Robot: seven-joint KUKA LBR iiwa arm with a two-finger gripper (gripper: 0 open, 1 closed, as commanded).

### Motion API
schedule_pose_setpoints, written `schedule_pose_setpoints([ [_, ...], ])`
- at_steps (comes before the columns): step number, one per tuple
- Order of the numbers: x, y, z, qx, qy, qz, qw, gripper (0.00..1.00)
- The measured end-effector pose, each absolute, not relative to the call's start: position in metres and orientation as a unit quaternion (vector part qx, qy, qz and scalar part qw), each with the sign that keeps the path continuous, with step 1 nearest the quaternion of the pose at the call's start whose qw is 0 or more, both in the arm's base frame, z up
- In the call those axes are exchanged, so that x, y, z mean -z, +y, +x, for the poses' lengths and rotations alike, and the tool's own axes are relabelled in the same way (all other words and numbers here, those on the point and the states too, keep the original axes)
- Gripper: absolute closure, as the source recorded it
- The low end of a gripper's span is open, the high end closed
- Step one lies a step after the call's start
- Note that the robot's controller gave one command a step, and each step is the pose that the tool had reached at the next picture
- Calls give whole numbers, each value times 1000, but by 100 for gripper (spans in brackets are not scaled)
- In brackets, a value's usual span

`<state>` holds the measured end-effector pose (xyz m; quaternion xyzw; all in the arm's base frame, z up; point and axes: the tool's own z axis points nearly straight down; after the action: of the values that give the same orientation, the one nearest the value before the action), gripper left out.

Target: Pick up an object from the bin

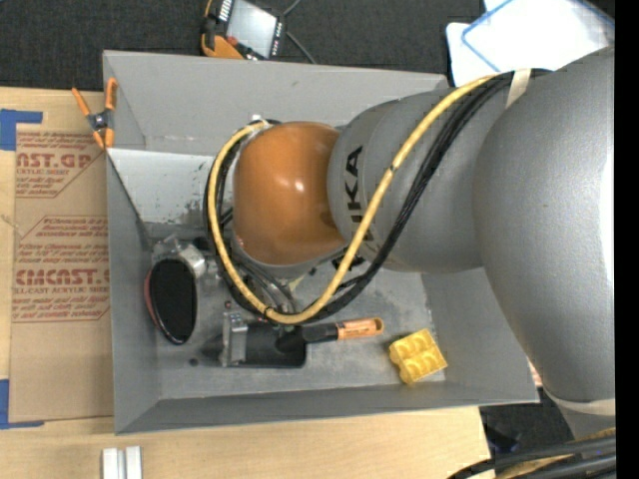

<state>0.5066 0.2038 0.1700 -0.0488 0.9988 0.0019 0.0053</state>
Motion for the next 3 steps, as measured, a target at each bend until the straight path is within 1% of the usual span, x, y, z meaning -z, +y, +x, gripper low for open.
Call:
schedule_pose_setpoints([
  [1,-245,218,517,-2,989,-150,5,0],
  [2,-153,172,493,-2,986,-166,4,0],
  [3,-154,179,515,0,986,-166,-3,0],
])
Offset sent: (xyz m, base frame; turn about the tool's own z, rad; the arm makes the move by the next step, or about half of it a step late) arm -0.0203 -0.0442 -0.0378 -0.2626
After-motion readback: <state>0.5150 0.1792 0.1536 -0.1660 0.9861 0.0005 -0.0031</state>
